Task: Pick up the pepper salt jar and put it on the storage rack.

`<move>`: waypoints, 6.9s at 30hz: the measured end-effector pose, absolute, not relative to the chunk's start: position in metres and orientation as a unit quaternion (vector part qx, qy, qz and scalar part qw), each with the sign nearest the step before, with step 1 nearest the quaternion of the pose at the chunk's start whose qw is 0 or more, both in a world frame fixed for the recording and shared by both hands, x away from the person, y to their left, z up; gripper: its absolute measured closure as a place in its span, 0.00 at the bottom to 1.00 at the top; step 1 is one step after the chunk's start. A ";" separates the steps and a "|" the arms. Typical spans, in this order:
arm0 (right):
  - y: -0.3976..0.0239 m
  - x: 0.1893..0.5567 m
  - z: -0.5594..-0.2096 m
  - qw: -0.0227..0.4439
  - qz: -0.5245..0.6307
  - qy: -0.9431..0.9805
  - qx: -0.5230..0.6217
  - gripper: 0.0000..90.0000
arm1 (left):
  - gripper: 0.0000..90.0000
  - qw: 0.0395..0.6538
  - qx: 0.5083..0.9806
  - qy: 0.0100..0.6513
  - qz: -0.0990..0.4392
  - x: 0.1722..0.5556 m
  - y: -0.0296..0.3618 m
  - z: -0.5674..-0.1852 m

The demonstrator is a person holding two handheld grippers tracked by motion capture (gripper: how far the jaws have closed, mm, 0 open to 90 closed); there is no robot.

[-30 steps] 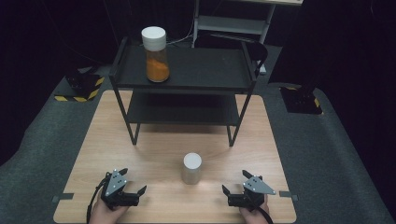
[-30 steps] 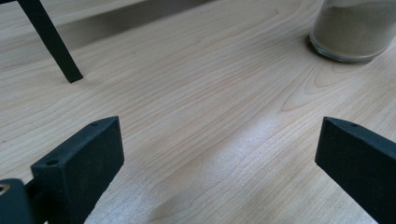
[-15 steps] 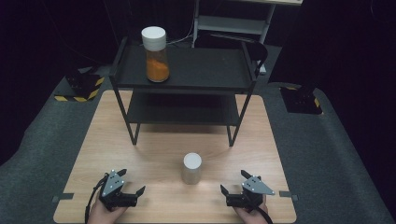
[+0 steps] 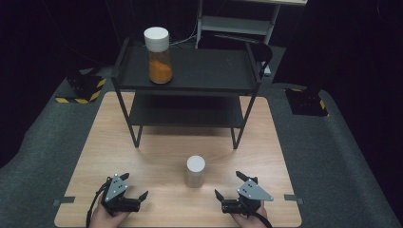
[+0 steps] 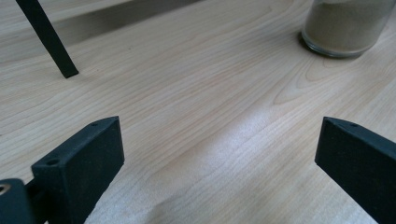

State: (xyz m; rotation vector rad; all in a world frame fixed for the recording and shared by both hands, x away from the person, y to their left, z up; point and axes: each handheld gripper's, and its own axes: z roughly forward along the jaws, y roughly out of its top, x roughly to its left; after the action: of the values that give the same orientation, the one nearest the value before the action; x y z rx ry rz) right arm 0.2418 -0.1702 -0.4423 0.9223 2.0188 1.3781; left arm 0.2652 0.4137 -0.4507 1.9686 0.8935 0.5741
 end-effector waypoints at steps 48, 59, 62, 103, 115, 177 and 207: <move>-0.110 0.302 -0.448 0.223 0.572 0.733 0.293 0.30 | 0.02 0.440 0.783 0.374 0.232 0.258 0.417 -0.452; -0.113 0.298 -0.453 0.230 0.579 0.726 0.290 0.37 | 0.02 0.436 0.786 0.371 0.234 0.257 0.417 -0.451; -0.113 0.297 -0.456 0.233 0.582 0.724 0.288 0.37 | 0.02 0.436 0.786 0.371 0.233 0.257 0.416 -0.451; -0.136 0.284 -0.435 0.273 0.586 0.691 0.325 0.37 | 0.02 0.438 0.788 0.370 0.226 0.258 0.418 -0.450; -0.148 0.278 -0.400 0.276 0.587 0.681 0.341 0.37 | 0.01 0.446 0.787 0.370 0.210 0.263 0.424 -0.450; -0.144 0.312 -0.218 0.321 0.619 0.647 0.308 0.37 | 0.02 0.463 0.781 0.374 0.187 0.266 0.434 -0.452; -0.122 0.359 -0.170 0.354 0.604 0.628 0.340 0.37 | 0.02 0.468 0.781 0.374 0.179 0.268 0.438 -0.453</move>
State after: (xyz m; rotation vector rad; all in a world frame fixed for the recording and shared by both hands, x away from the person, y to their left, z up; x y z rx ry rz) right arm 0.3594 -0.1221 -0.1701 0.8798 1.6227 1.5631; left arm 0.2680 0.4378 -0.4527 1.9144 0.9162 0.4397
